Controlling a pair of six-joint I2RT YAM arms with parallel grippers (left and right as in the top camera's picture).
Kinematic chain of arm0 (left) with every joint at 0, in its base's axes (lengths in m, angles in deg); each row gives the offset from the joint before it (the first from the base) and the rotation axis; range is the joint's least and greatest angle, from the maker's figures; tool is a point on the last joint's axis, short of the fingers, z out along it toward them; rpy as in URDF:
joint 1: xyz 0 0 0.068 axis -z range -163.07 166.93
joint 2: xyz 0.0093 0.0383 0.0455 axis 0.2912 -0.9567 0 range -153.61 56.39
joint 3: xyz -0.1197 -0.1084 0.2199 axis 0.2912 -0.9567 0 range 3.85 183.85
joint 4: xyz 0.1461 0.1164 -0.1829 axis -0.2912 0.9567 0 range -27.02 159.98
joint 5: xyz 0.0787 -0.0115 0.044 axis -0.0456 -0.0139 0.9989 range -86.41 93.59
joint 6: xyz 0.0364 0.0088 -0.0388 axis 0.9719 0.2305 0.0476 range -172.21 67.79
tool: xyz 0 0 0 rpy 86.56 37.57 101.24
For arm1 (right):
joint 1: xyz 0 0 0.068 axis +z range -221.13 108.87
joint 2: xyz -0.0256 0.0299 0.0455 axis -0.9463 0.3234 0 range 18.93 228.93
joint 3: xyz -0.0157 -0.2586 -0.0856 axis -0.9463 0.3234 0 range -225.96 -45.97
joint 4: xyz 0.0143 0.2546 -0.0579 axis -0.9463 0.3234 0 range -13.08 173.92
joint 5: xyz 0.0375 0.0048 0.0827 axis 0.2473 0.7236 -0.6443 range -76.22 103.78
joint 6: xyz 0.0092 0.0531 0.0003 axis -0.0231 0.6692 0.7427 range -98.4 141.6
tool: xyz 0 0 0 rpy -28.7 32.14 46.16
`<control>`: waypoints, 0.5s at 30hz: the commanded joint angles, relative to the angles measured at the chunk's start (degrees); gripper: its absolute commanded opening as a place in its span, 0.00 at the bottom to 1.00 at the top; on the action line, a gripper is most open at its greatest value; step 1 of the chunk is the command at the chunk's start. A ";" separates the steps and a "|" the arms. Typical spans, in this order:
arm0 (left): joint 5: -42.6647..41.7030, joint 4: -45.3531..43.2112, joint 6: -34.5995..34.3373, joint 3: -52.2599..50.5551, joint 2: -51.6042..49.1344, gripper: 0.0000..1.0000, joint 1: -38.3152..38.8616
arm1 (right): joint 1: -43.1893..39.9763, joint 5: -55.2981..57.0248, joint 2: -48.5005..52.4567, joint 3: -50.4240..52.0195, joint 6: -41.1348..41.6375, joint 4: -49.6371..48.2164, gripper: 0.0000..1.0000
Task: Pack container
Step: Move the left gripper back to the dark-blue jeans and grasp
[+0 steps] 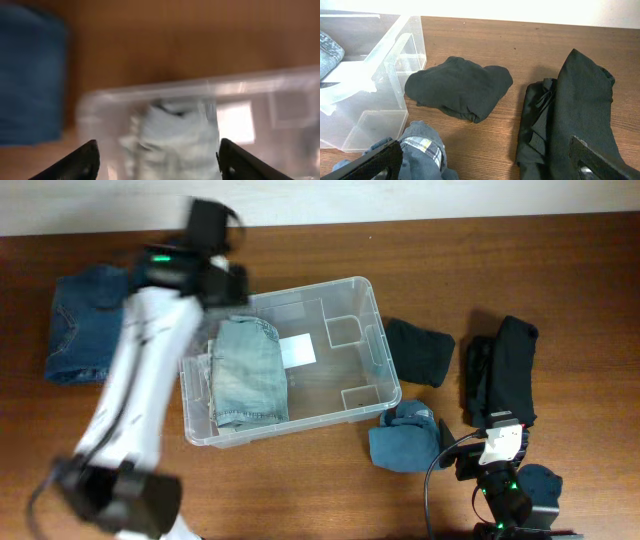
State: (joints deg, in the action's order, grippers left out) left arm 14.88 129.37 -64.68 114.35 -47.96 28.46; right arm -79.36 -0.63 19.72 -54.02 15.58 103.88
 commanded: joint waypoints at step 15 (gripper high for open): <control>-29.29 1.33 11.47 2.69 -15.34 0.98 -57.44 | -0.42 0.09 -0.44 0.33 0.35 0.24 0.98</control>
State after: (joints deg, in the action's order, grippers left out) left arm -5.23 130.95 -57.73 117.32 -57.21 -24.00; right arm -79.36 -0.63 19.72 -54.04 15.60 103.88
